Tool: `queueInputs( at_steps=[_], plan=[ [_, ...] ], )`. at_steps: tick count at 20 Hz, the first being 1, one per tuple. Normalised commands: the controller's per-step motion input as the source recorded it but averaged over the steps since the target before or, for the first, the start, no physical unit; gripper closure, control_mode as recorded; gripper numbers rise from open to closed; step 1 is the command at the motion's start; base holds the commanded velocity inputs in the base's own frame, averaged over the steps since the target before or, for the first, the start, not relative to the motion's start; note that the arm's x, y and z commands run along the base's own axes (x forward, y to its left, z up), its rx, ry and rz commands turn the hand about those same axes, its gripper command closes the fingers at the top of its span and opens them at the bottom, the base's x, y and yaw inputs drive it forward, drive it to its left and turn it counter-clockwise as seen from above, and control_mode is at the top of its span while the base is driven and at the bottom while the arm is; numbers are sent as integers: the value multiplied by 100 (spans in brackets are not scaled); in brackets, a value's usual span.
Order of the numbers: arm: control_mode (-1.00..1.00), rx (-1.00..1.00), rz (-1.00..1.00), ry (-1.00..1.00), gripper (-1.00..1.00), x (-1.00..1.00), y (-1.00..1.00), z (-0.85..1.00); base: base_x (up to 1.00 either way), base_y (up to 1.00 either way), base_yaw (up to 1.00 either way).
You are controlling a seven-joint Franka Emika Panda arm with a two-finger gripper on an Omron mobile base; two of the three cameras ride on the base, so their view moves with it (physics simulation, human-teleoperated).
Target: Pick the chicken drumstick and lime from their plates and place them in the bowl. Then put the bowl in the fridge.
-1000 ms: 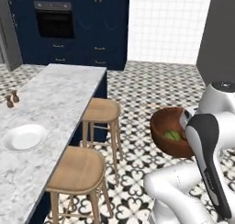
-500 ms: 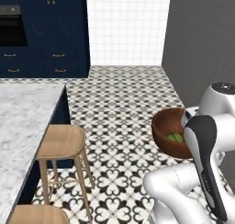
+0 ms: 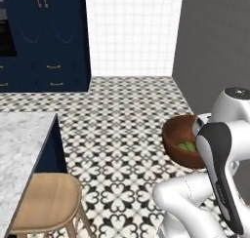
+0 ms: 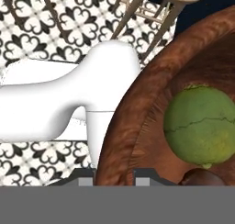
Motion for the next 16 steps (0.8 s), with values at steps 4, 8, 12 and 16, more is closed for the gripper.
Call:
queueInputs(
  at_steps=[4, 8, 12, 16],
  plan=[
    [100, 0, 0, 0, 100, 0, 0, 0, 100, 1, 0],
    [100, 0, 0, 0, 100, 0, 0, 0, 100, 1, 0],
    [100, 0, 0, 0, 100, 0, 0, 0, 100, 7, 0],
    [100, 0, 0, 0, 100, 0, 0, 0, 100, 32, 0]
  ],
)
